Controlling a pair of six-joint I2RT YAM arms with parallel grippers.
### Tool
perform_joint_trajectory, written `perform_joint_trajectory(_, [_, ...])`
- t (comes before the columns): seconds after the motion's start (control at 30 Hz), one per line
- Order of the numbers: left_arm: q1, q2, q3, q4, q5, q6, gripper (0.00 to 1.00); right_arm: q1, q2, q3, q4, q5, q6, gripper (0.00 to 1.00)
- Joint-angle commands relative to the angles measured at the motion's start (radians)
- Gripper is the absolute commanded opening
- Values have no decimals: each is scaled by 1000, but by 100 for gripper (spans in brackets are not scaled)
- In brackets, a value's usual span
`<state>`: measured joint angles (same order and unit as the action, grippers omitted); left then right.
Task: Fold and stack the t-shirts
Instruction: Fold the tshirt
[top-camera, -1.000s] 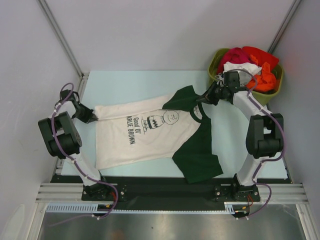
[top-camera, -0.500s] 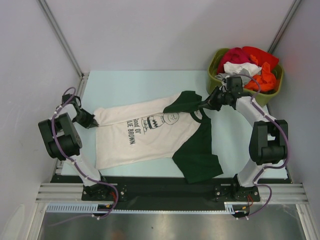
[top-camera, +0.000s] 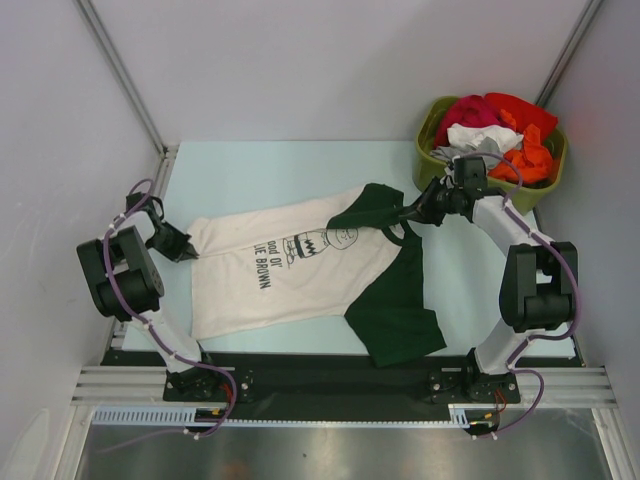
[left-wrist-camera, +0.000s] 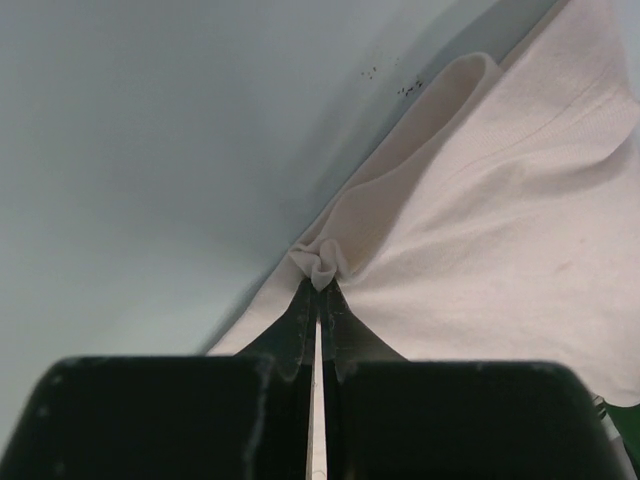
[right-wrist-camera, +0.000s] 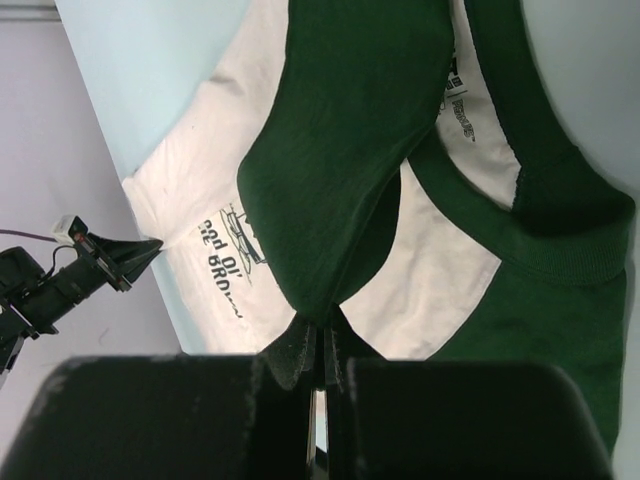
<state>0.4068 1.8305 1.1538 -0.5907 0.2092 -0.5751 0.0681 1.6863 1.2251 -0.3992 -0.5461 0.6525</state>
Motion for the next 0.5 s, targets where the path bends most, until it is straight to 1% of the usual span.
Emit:
perform_joint_trajectory(0.0, [12,-36,-23,-1,-30,20,0,-5,-43,-7,3,8,-14,0])
perform_joint_trajectory(0.3, [23,-34,-28,0,-33,11,0,-5,-50,-44,-3,17,-21,0])
perform_joint_trajectory(0.4, [26,-48,-45,0,-33,0,1,-4,-40,-44,-13,43,-27,0])
perform_joint_trajectory(0.43, [27,-72,-52,-4,-40,-12,3,-4,-34,-41,-30,47,-36,0])
perform_joint_trajectory(0.47, [29,-89,-61,-3,-56,-19,14,-5,-30,-36,-41,58,-43,0])
